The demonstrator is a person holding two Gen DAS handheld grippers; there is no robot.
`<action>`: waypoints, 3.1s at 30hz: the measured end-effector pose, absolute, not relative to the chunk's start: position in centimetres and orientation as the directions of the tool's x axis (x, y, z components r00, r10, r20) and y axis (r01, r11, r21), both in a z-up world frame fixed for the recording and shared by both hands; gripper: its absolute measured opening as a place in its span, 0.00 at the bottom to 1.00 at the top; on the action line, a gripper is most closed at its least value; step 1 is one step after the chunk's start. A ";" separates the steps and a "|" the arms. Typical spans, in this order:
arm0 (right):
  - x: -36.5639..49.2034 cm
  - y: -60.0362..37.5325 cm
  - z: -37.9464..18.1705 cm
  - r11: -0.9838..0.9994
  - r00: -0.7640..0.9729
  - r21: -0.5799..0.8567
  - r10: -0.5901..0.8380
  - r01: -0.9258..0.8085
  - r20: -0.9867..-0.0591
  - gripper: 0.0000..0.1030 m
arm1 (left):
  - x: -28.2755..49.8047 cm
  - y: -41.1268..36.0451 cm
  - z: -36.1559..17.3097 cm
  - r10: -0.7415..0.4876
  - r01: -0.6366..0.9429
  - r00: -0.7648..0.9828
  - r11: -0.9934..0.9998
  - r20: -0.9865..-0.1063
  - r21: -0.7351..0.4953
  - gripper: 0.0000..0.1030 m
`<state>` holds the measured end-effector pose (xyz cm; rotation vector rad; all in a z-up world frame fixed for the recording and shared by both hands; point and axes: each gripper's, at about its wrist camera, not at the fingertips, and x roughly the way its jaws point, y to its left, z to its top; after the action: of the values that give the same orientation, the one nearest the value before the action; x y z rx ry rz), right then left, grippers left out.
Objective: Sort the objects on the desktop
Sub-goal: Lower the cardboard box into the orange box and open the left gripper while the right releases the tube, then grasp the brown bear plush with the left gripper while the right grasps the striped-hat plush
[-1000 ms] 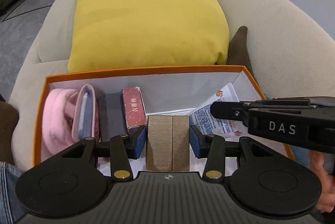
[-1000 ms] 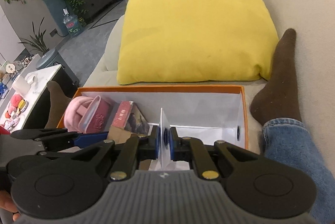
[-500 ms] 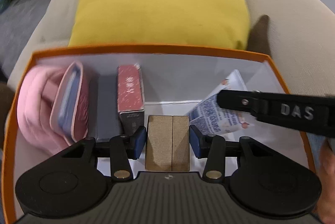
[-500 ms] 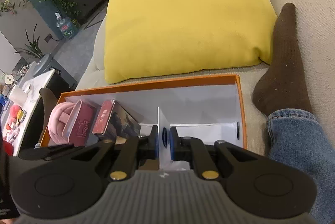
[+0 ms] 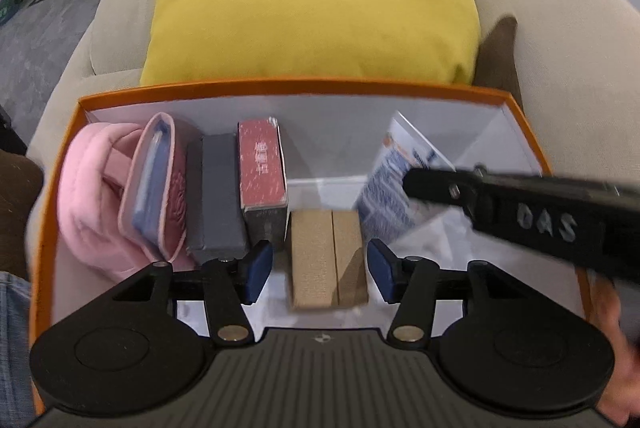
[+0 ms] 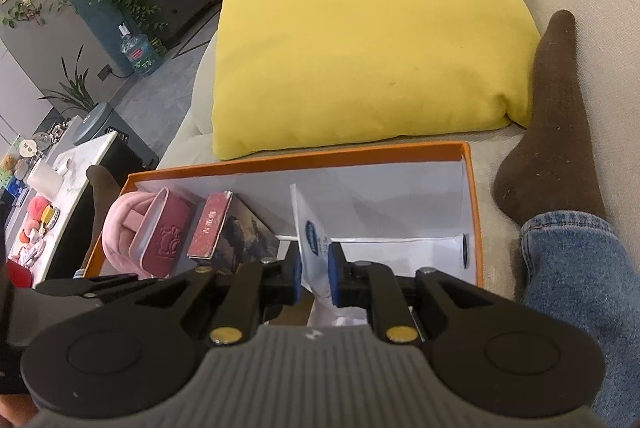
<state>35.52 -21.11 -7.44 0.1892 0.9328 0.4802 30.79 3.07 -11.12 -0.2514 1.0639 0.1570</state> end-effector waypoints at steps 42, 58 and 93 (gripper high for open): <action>36.0 -19.4 -7.8 0.877 0.532 0.364 0.480 -0.313 -0.697 0.19 | 33.1 4.3 -14.4 0.082 -0.355 0.386 0.933 -0.919 -0.066 0.25; 31.7 -21.9 -5.0 0.871 0.621 0.349 0.491 -0.345 -0.611 0.34 | 26.8 2.8 -9.7 0.081 -0.277 0.521 0.958 -0.850 -0.079 0.26; 17.4 -12.3 -10.1 0.556 0.217 0.123 0.505 -0.822 -0.836 0.55 | 7.0 3.9 -15.5 0.045 -0.561 0.383 0.805 -0.923 -0.194 0.56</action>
<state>17.36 -12.32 -10.10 -0.3857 0.9761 0.9512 7.02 3.93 -15.52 -0.5315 1.1218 0.4097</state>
